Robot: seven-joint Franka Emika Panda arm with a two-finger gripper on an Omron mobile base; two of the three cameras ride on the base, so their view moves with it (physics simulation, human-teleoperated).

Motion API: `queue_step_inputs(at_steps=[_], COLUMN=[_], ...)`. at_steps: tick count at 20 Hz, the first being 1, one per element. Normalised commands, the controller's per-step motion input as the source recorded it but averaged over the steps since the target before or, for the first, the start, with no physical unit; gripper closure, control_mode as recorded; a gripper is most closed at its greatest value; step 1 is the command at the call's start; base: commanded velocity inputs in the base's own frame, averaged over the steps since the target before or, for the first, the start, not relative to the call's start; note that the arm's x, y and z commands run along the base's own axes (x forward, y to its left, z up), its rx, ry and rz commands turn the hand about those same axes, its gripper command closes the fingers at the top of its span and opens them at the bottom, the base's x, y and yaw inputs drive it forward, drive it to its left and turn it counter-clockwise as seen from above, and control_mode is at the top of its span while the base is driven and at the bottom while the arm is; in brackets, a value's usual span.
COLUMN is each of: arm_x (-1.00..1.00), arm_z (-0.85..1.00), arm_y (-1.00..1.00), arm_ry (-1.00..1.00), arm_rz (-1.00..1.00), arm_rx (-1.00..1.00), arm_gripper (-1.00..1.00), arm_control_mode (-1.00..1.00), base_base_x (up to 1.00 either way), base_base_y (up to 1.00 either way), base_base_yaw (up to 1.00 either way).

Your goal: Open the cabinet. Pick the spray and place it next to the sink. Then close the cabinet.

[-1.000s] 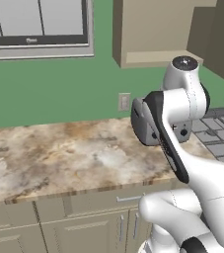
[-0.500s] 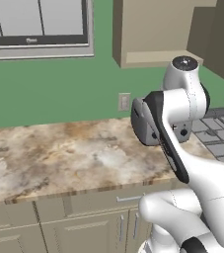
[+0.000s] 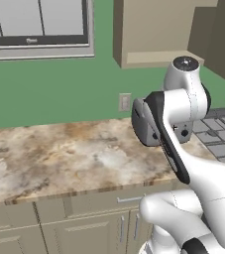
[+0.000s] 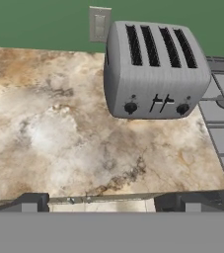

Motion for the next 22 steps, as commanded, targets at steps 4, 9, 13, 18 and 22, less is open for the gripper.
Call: queue_step_inputs(at_steps=[4, 9, 13, 18, 22], arm_x=[0.0, 0.0, 0.11, 0.16, -0.17], arm_z=[0.0, 0.0, 0.13, 0.34, 0.27], arm_y=[-0.02, -0.3, -0.8, -0.65, -0.61], arm_ry=[0.0, 0.0, 0.04, 0.0, -0.05], arm_rz=[0.0, 0.0, 0.0, 0.0, 0.0], arm_rx=[0.0, 0.0, 0.0, 0.0, 0.06], arm_gripper=[-1.0, -1.0, -1.0, -1.0, -1.0], arm_control_mode=[-1.0, -1.0, -1.0, -1.0, -1.0], base_base_x=[0.0, 0.0, 0.0, 0.0, 0.0], base_base_y=[0.0, 0.0, 0.0, 0.0, 0.0], base_base_yaw=[0.0, 0.0, 0.0, 0.0, 0.0])
